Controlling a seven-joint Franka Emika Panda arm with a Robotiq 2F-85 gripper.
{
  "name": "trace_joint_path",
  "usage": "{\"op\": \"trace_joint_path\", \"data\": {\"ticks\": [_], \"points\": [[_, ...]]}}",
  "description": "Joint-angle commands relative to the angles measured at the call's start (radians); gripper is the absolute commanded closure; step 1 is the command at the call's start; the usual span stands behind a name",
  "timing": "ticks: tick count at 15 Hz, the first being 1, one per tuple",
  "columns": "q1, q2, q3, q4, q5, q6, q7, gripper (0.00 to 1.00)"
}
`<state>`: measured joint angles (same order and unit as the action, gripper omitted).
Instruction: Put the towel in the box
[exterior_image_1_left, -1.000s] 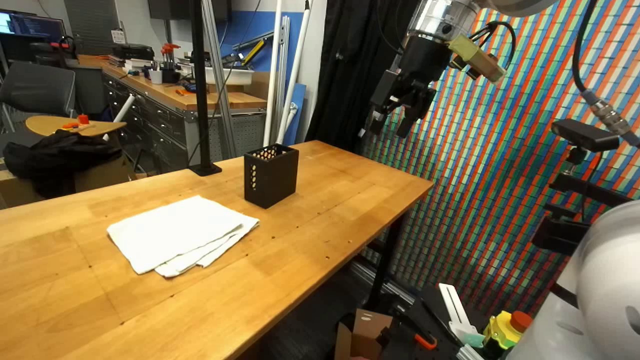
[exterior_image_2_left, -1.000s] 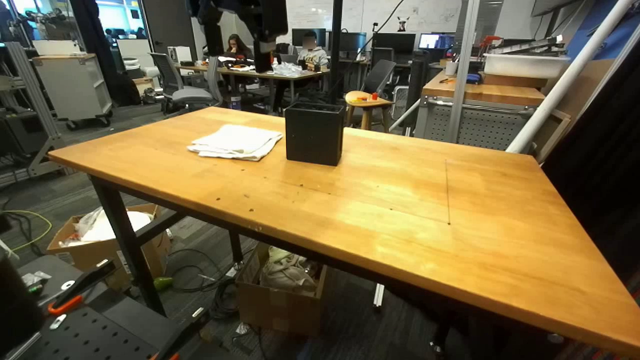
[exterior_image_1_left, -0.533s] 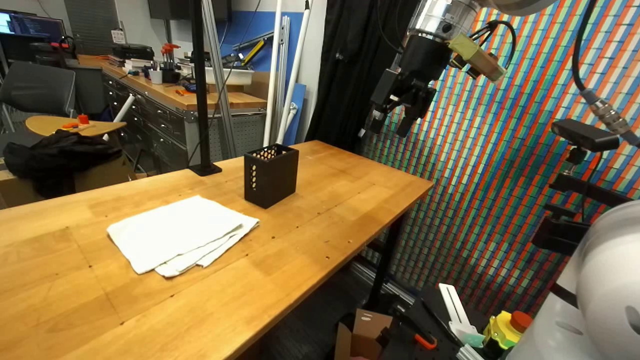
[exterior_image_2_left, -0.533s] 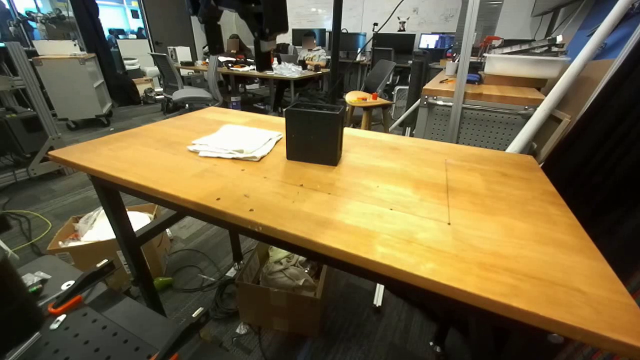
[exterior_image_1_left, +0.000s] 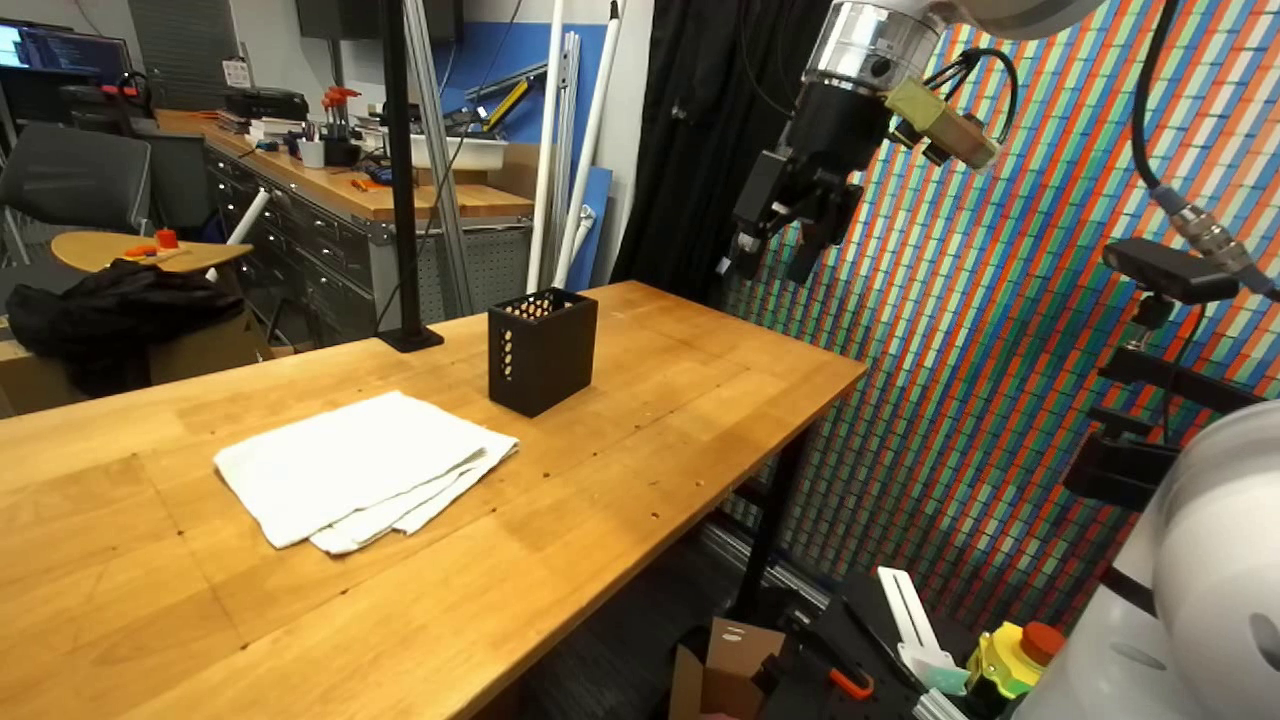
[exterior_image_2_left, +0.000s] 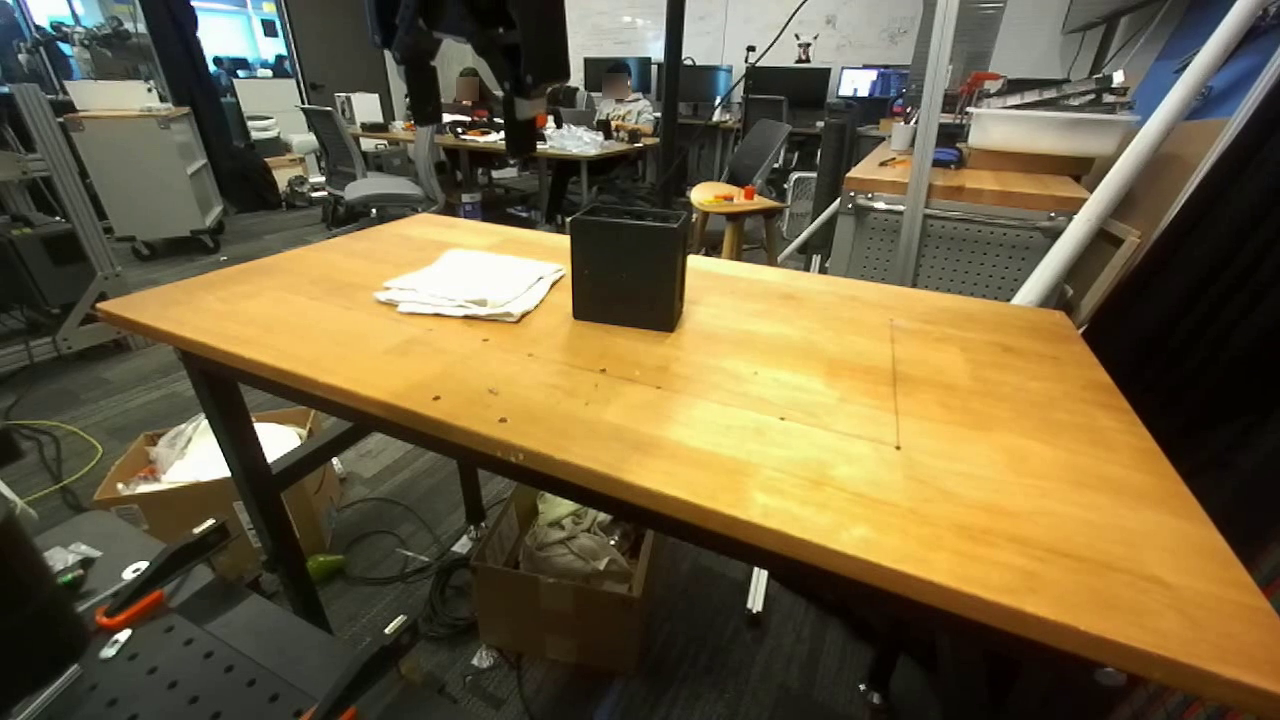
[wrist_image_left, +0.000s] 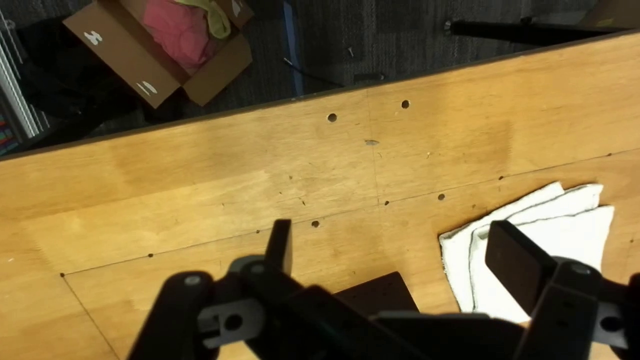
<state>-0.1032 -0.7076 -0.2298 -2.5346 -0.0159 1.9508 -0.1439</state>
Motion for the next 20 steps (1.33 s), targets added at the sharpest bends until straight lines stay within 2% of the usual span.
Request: {"op": "trace_joint_path", "data": {"ticks": [1, 7, 16, 20], "points": [[0.018, 0.058, 0.038, 0.039, 0.005, -0.003, -0.02, 0.0], [0.073, 0.198, 0.11, 0.137, -0.008, -0.011, -0.039, 0.0], [0.147, 0.471, 0.234, 0.389, -0.075, -0.015, -0.061, 0.0], [0.167, 0.574, 0.267, 0.515, -0.126, -0.018, -0.098, 0.0]]}}
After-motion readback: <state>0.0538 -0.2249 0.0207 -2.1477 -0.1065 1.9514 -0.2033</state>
